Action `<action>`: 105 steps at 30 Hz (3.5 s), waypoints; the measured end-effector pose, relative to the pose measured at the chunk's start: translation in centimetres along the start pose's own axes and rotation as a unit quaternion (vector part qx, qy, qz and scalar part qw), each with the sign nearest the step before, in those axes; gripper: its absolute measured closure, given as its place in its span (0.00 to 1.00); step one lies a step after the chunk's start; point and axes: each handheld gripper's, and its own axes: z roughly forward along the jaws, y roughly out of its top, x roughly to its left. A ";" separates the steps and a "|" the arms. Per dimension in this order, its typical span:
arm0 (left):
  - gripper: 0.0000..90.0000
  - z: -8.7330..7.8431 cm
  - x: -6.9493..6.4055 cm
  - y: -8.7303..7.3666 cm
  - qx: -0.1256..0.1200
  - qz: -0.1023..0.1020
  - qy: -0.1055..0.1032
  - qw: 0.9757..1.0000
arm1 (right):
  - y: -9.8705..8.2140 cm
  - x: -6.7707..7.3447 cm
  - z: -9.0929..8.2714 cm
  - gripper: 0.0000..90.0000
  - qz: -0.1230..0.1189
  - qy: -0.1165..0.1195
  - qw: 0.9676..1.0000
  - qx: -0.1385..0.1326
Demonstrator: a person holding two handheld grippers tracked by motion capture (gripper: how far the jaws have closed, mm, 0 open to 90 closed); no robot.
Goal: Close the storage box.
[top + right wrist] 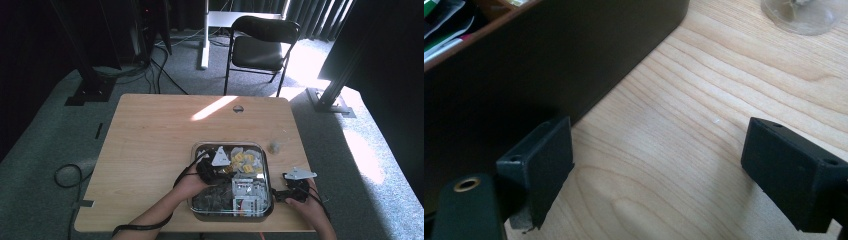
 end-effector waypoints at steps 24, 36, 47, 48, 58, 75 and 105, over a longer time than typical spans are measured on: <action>0.66 1.9 -0.7 -0.6 0.014 0.010 -0.005 1.000 | 0.0 0.0 0.0 0.14 0.001 0.000 1.000 0.000; 0.65 2.3 -0.4 -0.8 0.013 0.010 -0.011 1.000 | 0.0 0.0 0.0 0.14 0.000 0.000 1.000 0.000; 0.59 1.5 0.2 -1.3 0.008 -0.004 -0.026 1.000 | 0.0 0.0 0.0 0.14 0.000 0.000 1.000 0.000; 0.57 1.3 0.2 -1.3 0.005 -0.008 -0.026 1.000 | 0.0 0.0 0.0 0.14 0.001 0.000 1.000 0.000; 0.39 -0.3 1.3 -1.3 -0.004 -0.039 -0.014 0.999 | 0.0 0.0 0.0 0.14 0.001 0.000 1.000 0.000; 0.18 -2.3 3.8 -2.4 -0.019 -0.092 0.002 0.996 | 0.0 0.0 0.0 0.14 0.000 0.000 1.000 0.000; 0.01 -6.4 8.0 -8.9 -0.046 -0.097 0.085 0.991 | 0.0 0.0 0.0 0.14 0.000 0.000 1.000 0.000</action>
